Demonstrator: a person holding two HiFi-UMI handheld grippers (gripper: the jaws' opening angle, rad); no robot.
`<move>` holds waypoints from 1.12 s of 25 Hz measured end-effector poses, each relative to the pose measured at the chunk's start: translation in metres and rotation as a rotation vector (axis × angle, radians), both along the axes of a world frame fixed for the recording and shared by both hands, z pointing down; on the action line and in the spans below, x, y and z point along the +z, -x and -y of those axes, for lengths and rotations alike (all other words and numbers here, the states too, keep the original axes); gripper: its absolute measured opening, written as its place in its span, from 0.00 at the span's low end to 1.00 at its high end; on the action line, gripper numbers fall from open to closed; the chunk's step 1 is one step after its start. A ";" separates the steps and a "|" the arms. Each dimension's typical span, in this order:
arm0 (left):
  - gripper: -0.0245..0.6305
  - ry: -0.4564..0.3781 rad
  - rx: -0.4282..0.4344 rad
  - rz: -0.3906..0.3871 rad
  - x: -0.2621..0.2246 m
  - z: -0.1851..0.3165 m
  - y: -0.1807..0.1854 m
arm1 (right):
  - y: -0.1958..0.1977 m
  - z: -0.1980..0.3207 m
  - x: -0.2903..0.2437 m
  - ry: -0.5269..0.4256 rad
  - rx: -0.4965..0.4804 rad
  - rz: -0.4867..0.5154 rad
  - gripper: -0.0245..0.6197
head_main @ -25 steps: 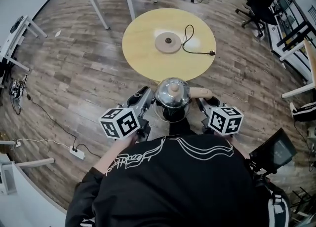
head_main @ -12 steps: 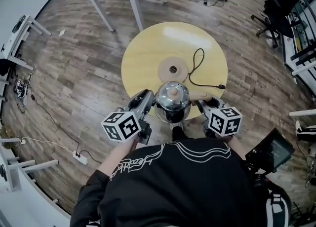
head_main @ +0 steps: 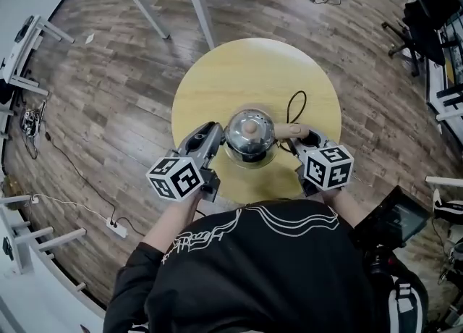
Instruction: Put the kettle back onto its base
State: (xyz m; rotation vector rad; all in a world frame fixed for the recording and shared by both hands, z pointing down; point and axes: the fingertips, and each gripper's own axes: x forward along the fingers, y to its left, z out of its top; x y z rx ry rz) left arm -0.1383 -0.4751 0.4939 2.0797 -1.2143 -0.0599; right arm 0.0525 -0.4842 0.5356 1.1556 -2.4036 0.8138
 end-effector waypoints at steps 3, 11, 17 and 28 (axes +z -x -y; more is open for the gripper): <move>0.15 -0.013 0.000 0.013 0.005 0.017 -0.001 | 0.000 0.019 0.008 0.009 -0.003 -0.001 0.22; 0.15 -0.016 -0.004 0.028 0.023 0.043 -0.005 | -0.002 0.047 0.030 0.045 -0.007 -0.016 0.22; 0.15 -0.052 -0.007 0.024 0.026 0.045 -0.006 | -0.003 0.052 0.034 0.025 -0.017 -0.016 0.22; 0.15 -0.074 -0.068 -0.037 0.038 0.045 -0.005 | -0.004 0.055 0.045 0.009 -0.005 -0.021 0.22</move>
